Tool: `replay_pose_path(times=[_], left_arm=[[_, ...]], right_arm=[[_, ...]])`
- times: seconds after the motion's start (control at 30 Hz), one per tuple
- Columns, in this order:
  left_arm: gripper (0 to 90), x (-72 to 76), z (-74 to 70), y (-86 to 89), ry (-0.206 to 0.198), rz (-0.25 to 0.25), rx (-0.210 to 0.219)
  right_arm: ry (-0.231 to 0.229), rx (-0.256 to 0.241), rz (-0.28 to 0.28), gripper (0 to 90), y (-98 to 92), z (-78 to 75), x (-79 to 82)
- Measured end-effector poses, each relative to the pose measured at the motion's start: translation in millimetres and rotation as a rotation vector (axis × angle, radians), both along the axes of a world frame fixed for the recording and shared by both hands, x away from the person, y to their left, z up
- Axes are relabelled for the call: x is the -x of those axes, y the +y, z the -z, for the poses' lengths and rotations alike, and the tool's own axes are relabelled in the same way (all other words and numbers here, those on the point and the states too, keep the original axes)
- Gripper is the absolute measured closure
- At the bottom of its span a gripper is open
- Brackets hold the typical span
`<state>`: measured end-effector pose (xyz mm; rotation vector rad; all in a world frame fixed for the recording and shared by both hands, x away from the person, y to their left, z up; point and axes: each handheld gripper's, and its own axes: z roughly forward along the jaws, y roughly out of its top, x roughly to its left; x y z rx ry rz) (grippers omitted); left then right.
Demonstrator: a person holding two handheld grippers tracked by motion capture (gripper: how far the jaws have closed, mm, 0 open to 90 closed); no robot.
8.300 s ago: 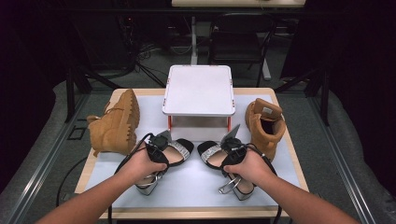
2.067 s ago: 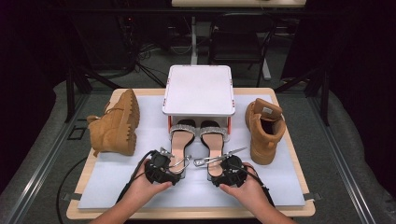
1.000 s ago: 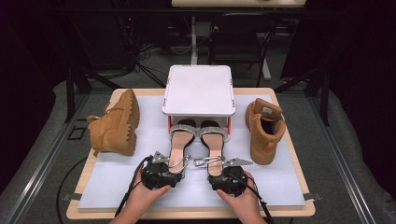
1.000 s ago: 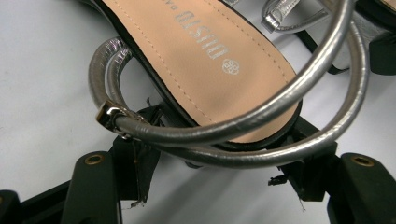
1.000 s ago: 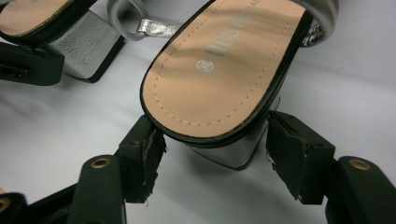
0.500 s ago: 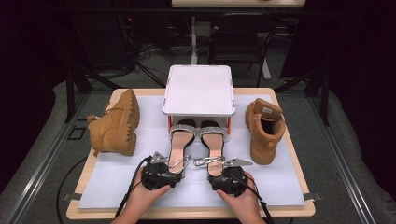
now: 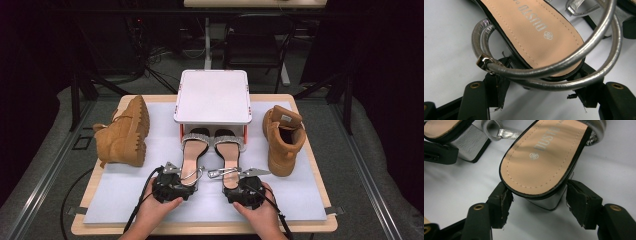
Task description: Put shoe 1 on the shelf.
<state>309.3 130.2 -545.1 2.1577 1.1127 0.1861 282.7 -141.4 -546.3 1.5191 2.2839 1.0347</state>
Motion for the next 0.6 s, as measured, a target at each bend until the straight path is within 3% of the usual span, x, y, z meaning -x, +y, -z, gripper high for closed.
replay_pose_path(times=[0.23, 0.6], left_arm=[[36.5, -6.1, -8.2, -0.9, 0.014, -0.016, 0.028], [37.2, -25.0, -16.7, -6.9, 0.037, -0.044, 0.038]], right_arm=[[-0.022, -0.035, 0.000, 37.8, -5.5, -6.9, -4.8], [-0.036, -0.035, 0.015, 38.2, -2.4, -11.7, -22.6]])
